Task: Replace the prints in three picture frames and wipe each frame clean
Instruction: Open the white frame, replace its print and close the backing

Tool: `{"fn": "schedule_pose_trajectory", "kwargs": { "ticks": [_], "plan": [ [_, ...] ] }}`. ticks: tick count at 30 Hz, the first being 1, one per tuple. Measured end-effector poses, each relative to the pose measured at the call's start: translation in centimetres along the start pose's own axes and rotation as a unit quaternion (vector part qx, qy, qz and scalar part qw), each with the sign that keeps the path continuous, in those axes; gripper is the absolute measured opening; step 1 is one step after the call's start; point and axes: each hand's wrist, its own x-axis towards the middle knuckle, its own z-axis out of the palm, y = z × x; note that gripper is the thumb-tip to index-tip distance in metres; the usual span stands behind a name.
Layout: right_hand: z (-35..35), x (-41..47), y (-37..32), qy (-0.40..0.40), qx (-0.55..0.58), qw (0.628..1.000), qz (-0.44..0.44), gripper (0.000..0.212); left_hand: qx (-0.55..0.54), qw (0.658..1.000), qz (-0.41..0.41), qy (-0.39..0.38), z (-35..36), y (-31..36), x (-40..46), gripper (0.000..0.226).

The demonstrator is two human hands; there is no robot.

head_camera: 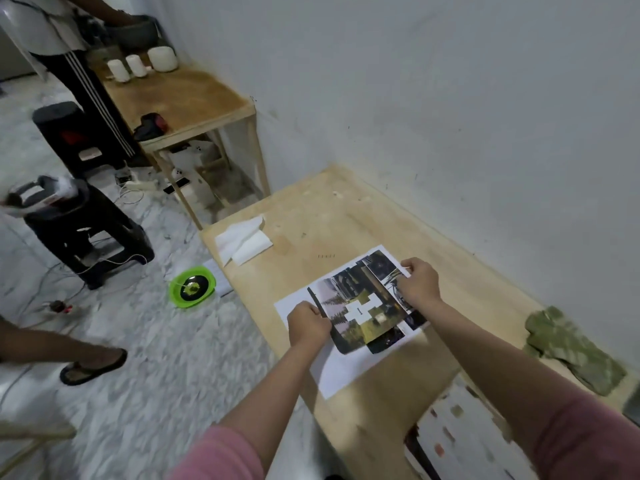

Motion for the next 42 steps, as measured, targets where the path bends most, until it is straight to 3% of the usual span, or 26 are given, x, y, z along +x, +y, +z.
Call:
{"fn": "schedule_pose_trajectory", "kwargs": {
  "ticks": [7,12,15,22,32,36,42],
  "plan": [
    [2.3,1.3,0.7,-0.019,-0.125,0.992,-0.02,0.045,0.067,0.998,0.004,0.002,0.4,-0.4,1.1,0.036],
    [2.1,0.2,1.3,-0.011,-0.166,0.986,-0.021,0.044,0.089,0.996,-0.003,0.024,0.2,-0.9,-0.3,0.015],
    [0.9,-1.0,2.0,-0.007,-0.167,0.986,-0.017,0.042,0.098,0.995,0.012,0.02,0.3,-0.9,-1.9,0.022],
    [-3.8,-6.7,5.4,0.02,-0.165,0.986,-0.003,0.038,0.091,0.995,0.034,-0.031,1.6,-0.5,-8.6,0.032],
    [-10.4,-15.9,14.4,-0.014,-0.244,0.968,0.06,0.036,0.137,0.978,0.03,-0.156,6.6,-3.4,-19.6,0.057],
    [-11.8,-17.4,16.9,-0.061,-0.353,0.93,0.082,0.058,0.171,0.975,0.042,-0.133,8.4,-3.5,-22.1,0.061],
    [-12.1,-17.7,18.2,-0.072,-0.319,0.944,0.042,0.059,0.214,0.972,0.016,-0.092,10.1,-2.3,-23.1,0.051]
  ]
}}
